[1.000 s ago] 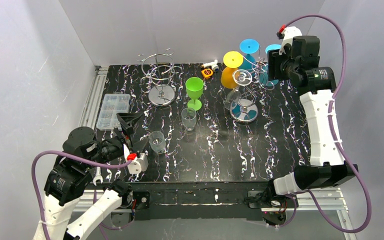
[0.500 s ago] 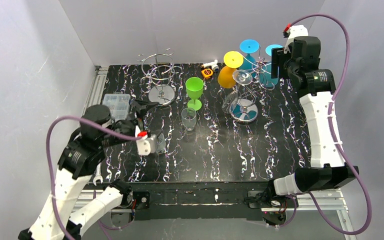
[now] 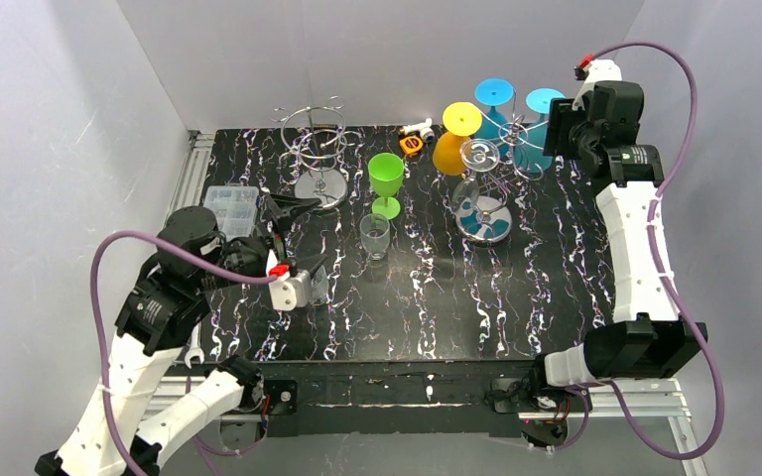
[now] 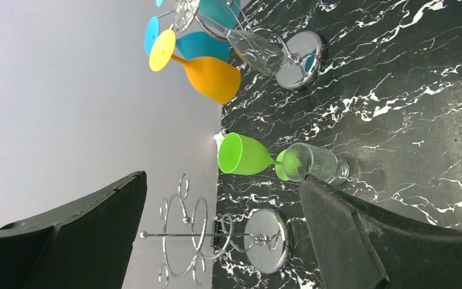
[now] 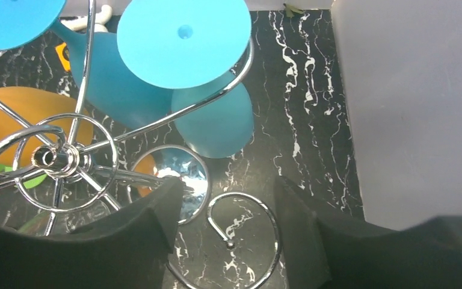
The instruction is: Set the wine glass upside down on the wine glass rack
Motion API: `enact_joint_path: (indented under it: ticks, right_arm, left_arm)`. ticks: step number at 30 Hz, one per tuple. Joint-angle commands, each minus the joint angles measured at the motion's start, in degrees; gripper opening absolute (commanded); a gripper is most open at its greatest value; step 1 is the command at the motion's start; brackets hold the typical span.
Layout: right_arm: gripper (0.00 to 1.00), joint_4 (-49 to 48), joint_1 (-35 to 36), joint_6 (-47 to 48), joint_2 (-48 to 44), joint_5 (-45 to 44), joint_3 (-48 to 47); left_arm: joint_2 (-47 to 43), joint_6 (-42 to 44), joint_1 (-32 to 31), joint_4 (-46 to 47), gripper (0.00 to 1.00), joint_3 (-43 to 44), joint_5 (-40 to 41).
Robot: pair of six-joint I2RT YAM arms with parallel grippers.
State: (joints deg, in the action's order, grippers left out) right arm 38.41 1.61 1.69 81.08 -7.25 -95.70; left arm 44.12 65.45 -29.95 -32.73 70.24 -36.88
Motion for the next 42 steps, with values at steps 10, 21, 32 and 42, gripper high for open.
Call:
enact_joint_path:
  ticks: [10, 21, 32, 42]
  right_arm:
    - [0.40, 4.13, -0.16, -14.53, -8.56, 2.34, 6.57]
    - [0.45, 4.18, -0.20, -22.89, -16.65, 3.58, 14.32]
    - [0.72, 6.04, -0.12, -25.61, -17.54, 6.86, 9.78]
    - [0.92, 15.05, -0.16, -22.09, -23.82, -1.59, 4.87]
  left_arm:
    - [-1.45, 0.26, -0.37, 0.47, 0.98, -0.69, -1.91]
    - [3.62, -0.96, -0.63, 2.12, 0.98, 1.13, -3.05]
    - [6.01, -8.12, -0.72, 2.21, 0.98, 1.48, 2.20]
    - [11.70, -22.40, -0.72, 2.48, 0.98, 3.72, 13.15]
